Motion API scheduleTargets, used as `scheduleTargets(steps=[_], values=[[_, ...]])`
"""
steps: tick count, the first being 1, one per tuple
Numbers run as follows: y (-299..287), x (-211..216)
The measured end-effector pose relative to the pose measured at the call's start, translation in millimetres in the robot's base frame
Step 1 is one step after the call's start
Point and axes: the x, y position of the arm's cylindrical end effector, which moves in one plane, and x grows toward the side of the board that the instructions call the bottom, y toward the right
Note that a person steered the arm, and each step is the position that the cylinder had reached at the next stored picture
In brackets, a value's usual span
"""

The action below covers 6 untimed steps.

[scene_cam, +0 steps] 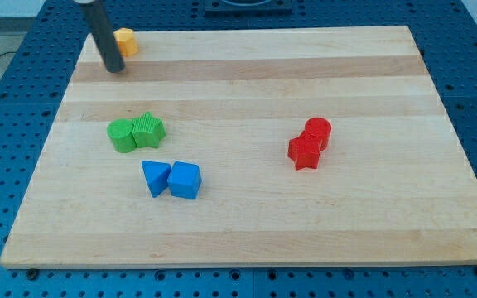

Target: Move your arm right to the red blocks

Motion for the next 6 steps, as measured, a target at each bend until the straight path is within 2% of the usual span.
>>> scheduleTargets(steps=[1, 2, 4, 5, 6], values=[[87, 18], [185, 55], [409, 105], [454, 147], [436, 166]])
